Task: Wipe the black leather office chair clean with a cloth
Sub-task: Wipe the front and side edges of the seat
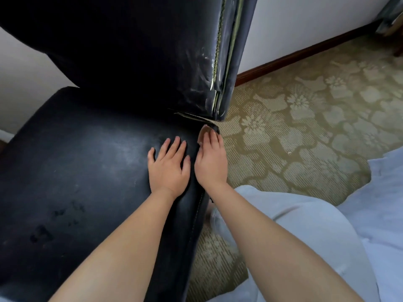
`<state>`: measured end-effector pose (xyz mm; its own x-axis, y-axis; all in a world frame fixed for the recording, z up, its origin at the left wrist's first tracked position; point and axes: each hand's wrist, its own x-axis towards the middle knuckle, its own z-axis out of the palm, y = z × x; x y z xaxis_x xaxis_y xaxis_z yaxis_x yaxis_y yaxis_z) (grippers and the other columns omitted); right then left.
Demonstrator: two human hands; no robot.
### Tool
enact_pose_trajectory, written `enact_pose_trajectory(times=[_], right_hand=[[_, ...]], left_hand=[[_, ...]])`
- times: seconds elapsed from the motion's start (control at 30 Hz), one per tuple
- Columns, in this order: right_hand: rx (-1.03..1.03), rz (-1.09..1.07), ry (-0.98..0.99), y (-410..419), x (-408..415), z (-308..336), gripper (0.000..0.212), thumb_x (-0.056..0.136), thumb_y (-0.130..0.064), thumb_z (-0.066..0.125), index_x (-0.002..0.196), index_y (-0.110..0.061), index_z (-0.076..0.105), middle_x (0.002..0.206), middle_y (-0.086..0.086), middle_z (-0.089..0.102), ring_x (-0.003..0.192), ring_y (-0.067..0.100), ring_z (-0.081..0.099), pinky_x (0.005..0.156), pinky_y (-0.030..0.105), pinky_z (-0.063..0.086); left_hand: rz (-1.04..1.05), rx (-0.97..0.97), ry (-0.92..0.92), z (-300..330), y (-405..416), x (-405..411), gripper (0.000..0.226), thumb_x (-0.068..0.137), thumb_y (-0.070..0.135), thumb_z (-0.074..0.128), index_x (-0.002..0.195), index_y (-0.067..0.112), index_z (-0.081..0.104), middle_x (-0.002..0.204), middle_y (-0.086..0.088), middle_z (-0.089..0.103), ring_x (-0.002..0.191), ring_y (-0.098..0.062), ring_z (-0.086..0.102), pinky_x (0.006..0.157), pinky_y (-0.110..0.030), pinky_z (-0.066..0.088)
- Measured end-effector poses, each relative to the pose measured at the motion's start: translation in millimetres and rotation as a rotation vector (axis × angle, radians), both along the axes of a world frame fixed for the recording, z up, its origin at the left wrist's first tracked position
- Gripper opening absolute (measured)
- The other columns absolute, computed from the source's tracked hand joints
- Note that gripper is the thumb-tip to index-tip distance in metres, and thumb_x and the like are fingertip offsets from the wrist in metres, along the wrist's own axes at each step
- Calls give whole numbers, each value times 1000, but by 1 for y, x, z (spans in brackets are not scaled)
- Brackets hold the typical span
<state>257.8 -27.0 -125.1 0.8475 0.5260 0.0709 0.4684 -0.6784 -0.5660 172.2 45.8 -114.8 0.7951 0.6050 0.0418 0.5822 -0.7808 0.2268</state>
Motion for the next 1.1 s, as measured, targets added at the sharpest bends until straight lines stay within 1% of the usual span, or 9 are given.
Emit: enact_pose_trajectory(times=[0.1,0.23,0.37,0.47,0.57,0.73,0.83,0.97,1.1], right_hand=[[6,-5,-34,-7,-21,3,48,96,-20,32,140,-3,41,148,12,36,140,30,25,116,37,20],[-2,19,-63,3,9,1,44,94,-13,40,135,-1,46,141,14,45,134,32,33,112,39,28],[50,-48,-83,22,33,0,43,87,-12,40,125,1,55,126,13,57,119,30,47,103,35,37],[30,-37,-108,15,17,1,45,91,-17,35,127,1,54,131,15,53,125,32,44,107,36,34],[5,8,-129,11,20,2,52,90,-23,24,128,-1,53,130,14,54,124,31,44,108,36,33],[51,-60,-75,39,48,11,52,80,-23,24,104,-2,65,94,14,66,88,34,58,81,36,43],[51,-7,-24,25,45,12,35,89,-14,35,113,-10,60,109,9,62,101,29,55,82,34,41],[92,-189,237,10,46,11,31,97,-16,36,124,-14,52,120,6,56,108,25,54,79,27,34],[71,-176,179,22,50,10,32,97,-16,36,124,-11,53,121,8,56,110,27,52,85,29,37]], left_hand=[[-84,62,-135,2,17,3,48,92,37,34,121,18,67,122,2,66,111,-21,56,94,-37,30],[-189,211,-66,1,24,4,51,91,32,34,129,10,59,107,-1,64,94,-24,52,86,-37,30],[-165,161,64,-2,26,7,59,92,38,23,136,11,52,130,-7,55,119,-25,44,102,-43,25],[-141,104,142,-1,28,10,70,90,44,5,150,18,30,157,-3,26,146,-20,16,115,-47,2],[-146,111,130,-2,27,11,73,88,45,-1,152,18,23,160,0,17,148,-16,7,117,-46,-2],[-131,78,87,-4,30,12,70,91,43,6,149,14,31,157,-2,25,147,-18,15,118,-43,2],[-138,60,90,-2,29,12,72,89,44,3,150,13,27,158,-1,22,148,-16,11,118,-41,0],[-96,64,109,-1,25,10,74,89,45,3,151,11,26,159,-7,17,148,-20,9,119,-39,-2],[32,97,95,-4,24,11,68,91,44,17,144,9,40,153,-15,32,145,-29,23,117,-46,9]])
